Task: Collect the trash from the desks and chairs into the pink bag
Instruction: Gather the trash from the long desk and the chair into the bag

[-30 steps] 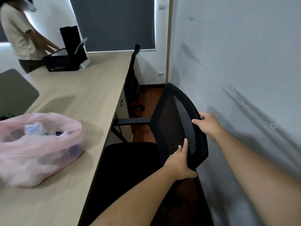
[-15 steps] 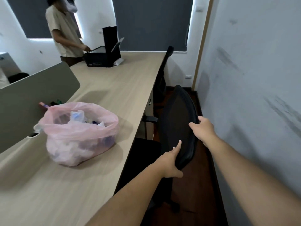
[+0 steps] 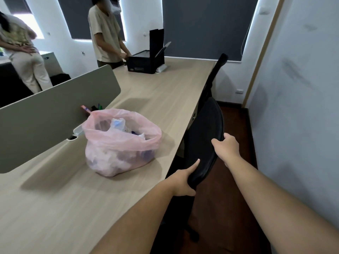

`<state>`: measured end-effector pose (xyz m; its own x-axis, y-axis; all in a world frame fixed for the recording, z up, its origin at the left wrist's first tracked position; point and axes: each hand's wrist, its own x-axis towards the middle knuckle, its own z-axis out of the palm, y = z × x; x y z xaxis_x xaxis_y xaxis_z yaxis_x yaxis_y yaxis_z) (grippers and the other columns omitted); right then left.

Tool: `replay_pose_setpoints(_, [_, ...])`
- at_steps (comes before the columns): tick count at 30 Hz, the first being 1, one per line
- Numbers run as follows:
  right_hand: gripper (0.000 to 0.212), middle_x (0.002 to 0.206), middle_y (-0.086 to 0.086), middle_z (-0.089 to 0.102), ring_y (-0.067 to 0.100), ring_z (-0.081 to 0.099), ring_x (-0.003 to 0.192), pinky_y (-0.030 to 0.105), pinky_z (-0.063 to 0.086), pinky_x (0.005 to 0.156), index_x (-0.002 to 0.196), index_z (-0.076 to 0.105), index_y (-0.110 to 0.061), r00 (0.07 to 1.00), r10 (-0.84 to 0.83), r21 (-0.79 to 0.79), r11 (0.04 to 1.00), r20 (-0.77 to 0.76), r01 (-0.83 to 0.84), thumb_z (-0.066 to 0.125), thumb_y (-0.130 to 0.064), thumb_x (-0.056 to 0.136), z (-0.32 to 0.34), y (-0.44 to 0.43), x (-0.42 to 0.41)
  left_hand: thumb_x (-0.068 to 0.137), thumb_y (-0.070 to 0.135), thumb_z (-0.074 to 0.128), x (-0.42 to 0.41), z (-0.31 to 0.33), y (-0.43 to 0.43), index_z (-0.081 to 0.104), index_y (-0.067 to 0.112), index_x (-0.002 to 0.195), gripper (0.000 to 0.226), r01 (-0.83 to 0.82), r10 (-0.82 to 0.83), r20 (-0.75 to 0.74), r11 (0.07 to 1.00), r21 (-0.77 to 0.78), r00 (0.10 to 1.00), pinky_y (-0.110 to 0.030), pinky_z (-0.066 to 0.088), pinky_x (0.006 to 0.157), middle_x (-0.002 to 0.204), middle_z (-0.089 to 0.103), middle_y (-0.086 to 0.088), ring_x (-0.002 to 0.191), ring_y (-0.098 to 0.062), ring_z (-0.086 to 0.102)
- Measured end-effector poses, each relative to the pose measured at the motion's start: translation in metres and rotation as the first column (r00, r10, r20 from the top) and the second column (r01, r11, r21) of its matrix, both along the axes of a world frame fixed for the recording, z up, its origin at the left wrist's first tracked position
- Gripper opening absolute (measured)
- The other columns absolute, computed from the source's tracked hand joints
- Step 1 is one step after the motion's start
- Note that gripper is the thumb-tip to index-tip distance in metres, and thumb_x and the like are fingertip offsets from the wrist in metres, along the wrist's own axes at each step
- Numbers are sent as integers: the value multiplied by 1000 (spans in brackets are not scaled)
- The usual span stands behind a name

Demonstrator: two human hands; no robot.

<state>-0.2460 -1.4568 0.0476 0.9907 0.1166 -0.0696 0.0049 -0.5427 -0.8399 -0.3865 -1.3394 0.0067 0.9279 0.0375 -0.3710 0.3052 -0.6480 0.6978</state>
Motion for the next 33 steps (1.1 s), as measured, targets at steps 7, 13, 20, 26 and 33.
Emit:
replay_pose_setpoints(7, [33, 122, 15, 56, 29, 57, 100, 36, 50, 81, 116, 54, -5, 1000, -25, -25, 999, 12, 25, 53, -21, 86, -3, 19, -4, 73, 0, 66, -6, -6, 20, 10, 52, 147, 106, -20, 21, 19, 998, -54, 1000, -17, 48, 74, 125, 59, 4, 105, -15, 63])
replay_pose_setpoints(13, [35, 123, 16, 51, 30, 54, 95, 38, 49, 80, 115, 53, -2, 1000, 8, -122, 993, 15, -6, 54, -24, 87, 4, 16, -4, 69, 7, 78, -14, -14, 16, 30, 39, 147, 97, -147, 147, 112, 989, -11, 983, -25, 49, 94, 130, 56, -2, 112, -16, 59])
replay_pose_setpoints(20, [57, 143, 9, 35, 32, 35, 128, 45, 38, 101, 141, 36, -17, 952, 104, -290, 957, 287, -17, 55, -29, 88, 41, 29, -18, 79, 29, 74, -46, 35, 62, 57, 23, 126, 50, -250, 217, 133, 908, 338, 967, -29, 48, 95, 123, 61, 1, 108, -17, 59])
replay_pose_setpoints(26, [28, 133, 6, 40, 27, 41, 121, 34, 40, 95, 111, 59, -18, 892, 323, -219, 940, 316, -263, 53, -21, 84, 65, 112, -42, 87, 33, 62, -65, 74, 155, 56, 20, 122, 38, -482, 356, 333, 734, 479, 873, -37, 48, 92, 130, 47, -4, 108, -24, 57])
replay_pose_setpoints(33, [17, 115, 10, 58, 30, 58, 101, 31, 47, 93, 80, 68, -25, 978, 196, -196, 964, 72, -179, 52, -24, 78, 19, 213, -44, 87, 45, 54, -61, 60, 304, 52, 29, 127, 43, -587, 427, 405, 615, 527, 809, -42, 42, 99, 143, 34, -8, 128, -29, 39])
